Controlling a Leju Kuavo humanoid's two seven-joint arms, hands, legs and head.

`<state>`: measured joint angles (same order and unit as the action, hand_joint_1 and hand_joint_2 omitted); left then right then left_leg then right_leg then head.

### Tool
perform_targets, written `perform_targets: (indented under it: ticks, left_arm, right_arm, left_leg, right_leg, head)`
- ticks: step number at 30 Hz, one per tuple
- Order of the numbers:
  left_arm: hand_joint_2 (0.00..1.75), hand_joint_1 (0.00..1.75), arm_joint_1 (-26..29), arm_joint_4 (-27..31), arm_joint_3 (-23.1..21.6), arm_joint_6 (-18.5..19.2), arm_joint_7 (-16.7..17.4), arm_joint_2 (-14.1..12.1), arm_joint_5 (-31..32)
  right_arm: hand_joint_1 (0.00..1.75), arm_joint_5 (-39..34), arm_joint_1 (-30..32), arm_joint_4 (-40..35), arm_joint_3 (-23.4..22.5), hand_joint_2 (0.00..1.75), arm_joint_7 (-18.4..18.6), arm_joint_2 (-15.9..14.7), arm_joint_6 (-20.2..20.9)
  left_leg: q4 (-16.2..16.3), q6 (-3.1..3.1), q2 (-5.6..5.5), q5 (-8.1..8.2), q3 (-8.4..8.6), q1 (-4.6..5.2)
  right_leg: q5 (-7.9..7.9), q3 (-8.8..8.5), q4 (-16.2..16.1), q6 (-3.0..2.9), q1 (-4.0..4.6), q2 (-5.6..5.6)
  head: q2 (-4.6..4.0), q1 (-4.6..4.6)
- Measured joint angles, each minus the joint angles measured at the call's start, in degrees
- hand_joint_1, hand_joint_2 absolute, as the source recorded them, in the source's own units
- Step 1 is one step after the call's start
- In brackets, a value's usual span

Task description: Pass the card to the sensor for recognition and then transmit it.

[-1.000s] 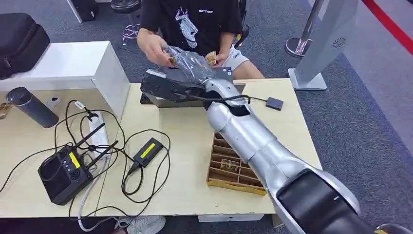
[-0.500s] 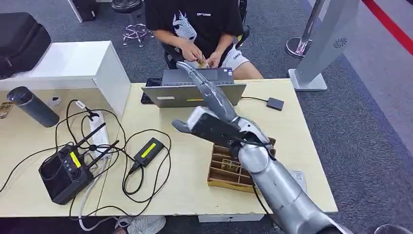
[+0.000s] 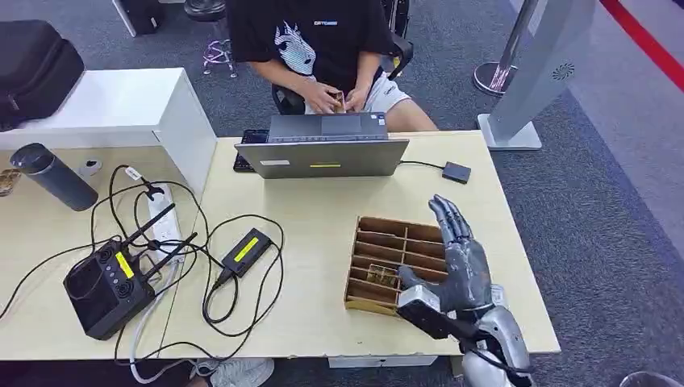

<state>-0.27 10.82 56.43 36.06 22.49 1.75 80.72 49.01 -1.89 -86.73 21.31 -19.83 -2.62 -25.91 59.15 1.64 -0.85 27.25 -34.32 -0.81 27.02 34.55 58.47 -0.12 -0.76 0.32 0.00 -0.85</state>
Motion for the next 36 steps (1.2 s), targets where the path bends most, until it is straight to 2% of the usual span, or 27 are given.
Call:
perform_targets:
  ticks: [5,13,25,31,36]
  left_arm:
    - [1.75,0.00,-0.1,0.0,0.0,0.0,0.0,0.2,1.0]
    - [1.75,0.00,-0.2,0.0,0.0,0.1,0.1,0.2,2.0]
    - [1.75,0.00,-0.7,0.0,-0.1,0.7,0.3,0.2,3.5]
    - [1.75,0.00,-0.9,0.0,-0.2,0.8,0.3,0.2,4.2]
    - [1.75,0.00,-1.0,0.0,-0.5,1.0,0.4,0.3,4.5]
  right_arm:
    - [0.00,7.1,1.0,1.1,-0.9,1.75,3.1,-0.3,-5.8]
    - [0.00,14.8,1.0,2.8,-1.3,1.75,7.1,-0.4,-10.5]
    - [0.00,27.2,-1.3,7.4,-1.3,1.75,14.4,-0.4,-13.4]
    - [0.00,30.2,-3.3,10.8,-1.3,1.75,16.9,-0.4,-13.4]
    - [0.00,30.5,-4.1,13.0,-1.3,1.75,17.4,-0.4,-13.4]
  left_leg:
    - [0.0,0.01,0.04,-0.01,0.03,0.00]
    - [0.0,0.02,0.03,-0.02,0.04,0.00]
    - [0.0,0.02,0.03,-0.02,0.05,0.00]
    - [0.0,0.02,0.03,-0.02,0.06,0.00]
    - [0.0,0.02,0.03,-0.02,0.06,0.00]
  right_leg:
    - [-0.01,-0.02,0.0,0.00,0.00,0.03]
    - [-0.01,-0.03,0.0,0.00,0.00,0.03]
    - [-0.01,-0.06,0.0,0.00,0.00,0.02]
    - [-0.02,-0.07,0.0,0.00,0.00,0.02]
    - [-0.01,-0.07,0.0,0.00,0.00,0.01]
  head:
    - [0.00,0.00]
    - [0.00,0.00]
    - [0.00,-0.02]
    - [0.00,0.00]
    - [0.00,-0.02]
